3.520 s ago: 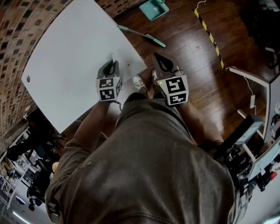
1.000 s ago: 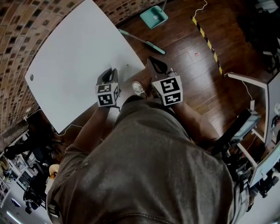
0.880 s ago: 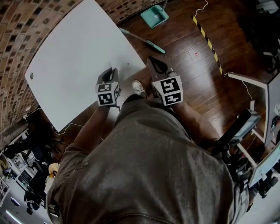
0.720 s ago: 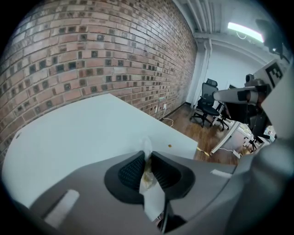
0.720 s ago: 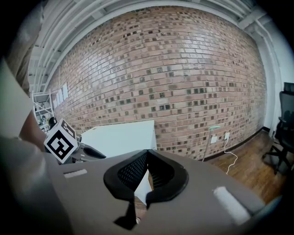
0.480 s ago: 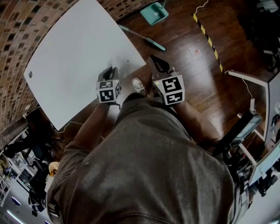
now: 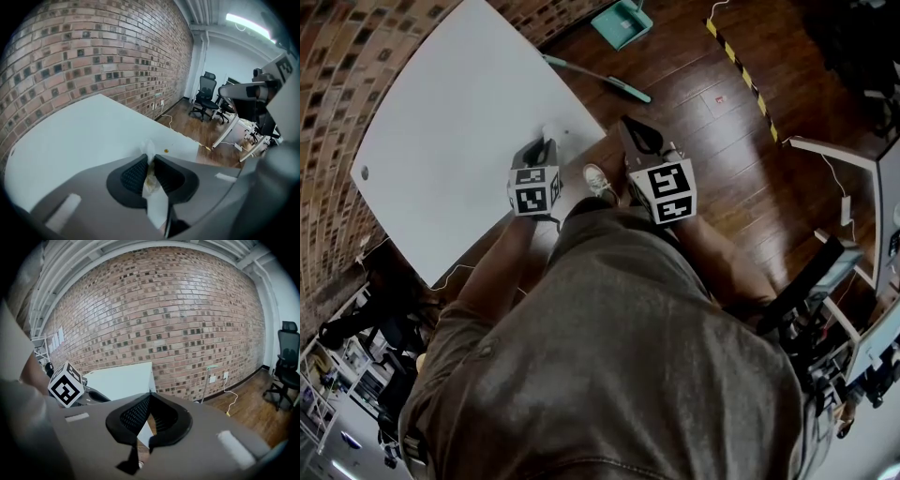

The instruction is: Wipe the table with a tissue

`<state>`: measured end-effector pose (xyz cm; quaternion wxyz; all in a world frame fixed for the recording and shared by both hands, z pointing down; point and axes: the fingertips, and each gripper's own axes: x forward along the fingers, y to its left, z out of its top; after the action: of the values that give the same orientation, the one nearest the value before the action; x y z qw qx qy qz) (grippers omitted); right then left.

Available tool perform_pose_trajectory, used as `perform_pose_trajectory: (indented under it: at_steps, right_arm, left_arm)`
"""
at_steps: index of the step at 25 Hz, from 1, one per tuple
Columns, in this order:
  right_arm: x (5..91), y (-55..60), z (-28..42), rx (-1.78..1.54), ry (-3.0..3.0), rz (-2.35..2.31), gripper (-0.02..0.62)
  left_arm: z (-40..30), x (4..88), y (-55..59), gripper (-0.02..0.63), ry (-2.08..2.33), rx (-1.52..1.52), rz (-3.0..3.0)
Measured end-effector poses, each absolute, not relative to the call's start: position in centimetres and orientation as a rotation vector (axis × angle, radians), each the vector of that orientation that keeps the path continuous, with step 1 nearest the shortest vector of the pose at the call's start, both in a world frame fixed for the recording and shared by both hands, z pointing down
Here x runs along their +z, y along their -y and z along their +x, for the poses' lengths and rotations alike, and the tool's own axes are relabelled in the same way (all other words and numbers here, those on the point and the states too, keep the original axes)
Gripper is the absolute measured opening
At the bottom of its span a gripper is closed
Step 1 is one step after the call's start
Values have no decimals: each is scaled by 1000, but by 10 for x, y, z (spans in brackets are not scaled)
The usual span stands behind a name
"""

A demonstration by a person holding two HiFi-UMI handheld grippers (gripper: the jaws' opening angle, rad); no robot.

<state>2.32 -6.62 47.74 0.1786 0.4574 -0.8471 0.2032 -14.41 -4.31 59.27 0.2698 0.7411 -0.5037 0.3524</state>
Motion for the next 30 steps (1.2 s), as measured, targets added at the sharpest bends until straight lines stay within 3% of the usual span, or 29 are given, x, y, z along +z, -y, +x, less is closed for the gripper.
perform_pose_trajectory:
  at_steps: [30]
  right_arm:
    - [479,79,65,592,2342,1360,14]
  left_arm:
    - [-71,594,67,48,1198,972,2102]
